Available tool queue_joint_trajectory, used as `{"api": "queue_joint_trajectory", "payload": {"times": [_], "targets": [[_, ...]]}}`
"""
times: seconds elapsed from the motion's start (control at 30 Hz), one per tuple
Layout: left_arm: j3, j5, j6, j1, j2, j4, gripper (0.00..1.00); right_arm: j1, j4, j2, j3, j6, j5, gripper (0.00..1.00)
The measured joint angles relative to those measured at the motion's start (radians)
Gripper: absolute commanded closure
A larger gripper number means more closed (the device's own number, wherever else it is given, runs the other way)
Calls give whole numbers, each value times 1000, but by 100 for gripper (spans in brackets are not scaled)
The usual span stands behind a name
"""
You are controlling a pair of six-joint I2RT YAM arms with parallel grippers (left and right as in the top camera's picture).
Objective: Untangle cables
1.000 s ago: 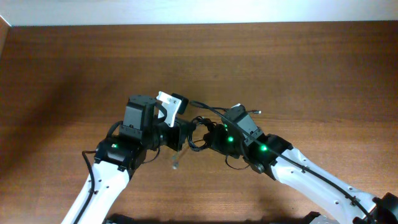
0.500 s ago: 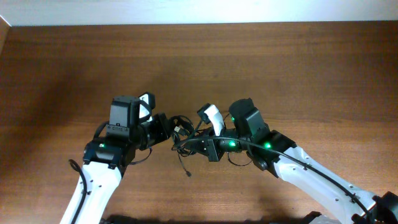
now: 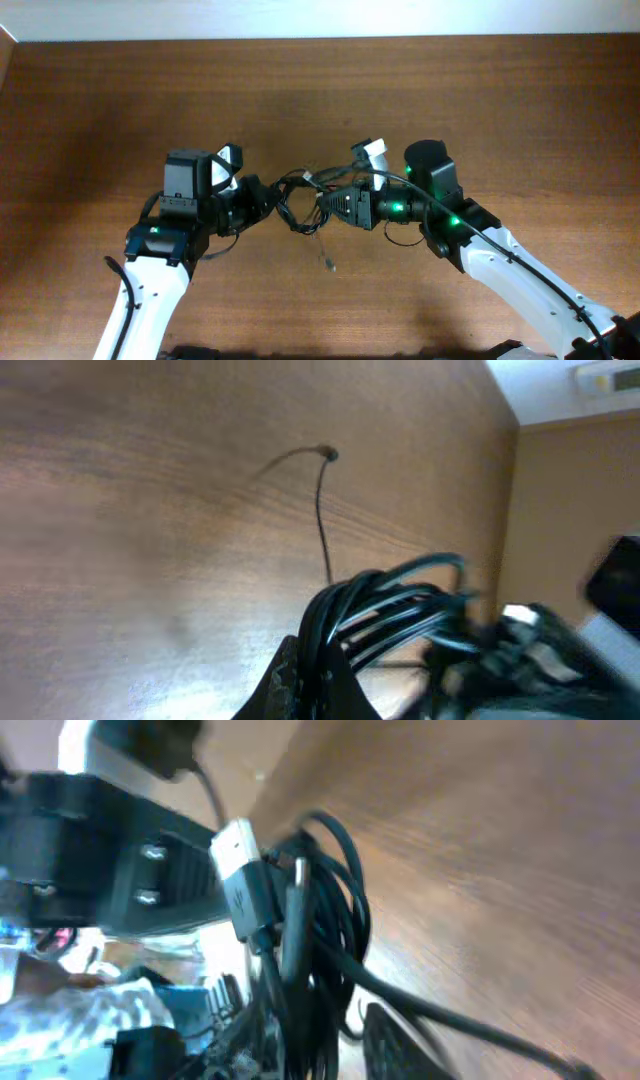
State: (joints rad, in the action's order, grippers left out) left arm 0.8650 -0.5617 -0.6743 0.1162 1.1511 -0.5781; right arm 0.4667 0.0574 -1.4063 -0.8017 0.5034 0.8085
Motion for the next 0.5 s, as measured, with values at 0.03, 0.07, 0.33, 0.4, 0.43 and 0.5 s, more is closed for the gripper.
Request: {"api": "queue_joint_trajectory", "payload": {"times": [0.03,0.07,0.33,0.4,0.43,0.5], "targets": [[-2,-1,0,0,0,27,100,0,-60,2,-2,5,-43,59],[-3,0,0,0,1,61,100,0,-111,3,-2,9,-93,54],[-5,5,178,0,2,153,100,0,-10,12,3,18,-122,33],[-5,15,196,0,3,152,100,0,124,39,3,17,-107,33],[-5,14,204,0,3,153,100,0,177,53,2,17,-127,38],[-5,-23,261,0,3,153,100,0,180,54,2,17,-258,45]]}}
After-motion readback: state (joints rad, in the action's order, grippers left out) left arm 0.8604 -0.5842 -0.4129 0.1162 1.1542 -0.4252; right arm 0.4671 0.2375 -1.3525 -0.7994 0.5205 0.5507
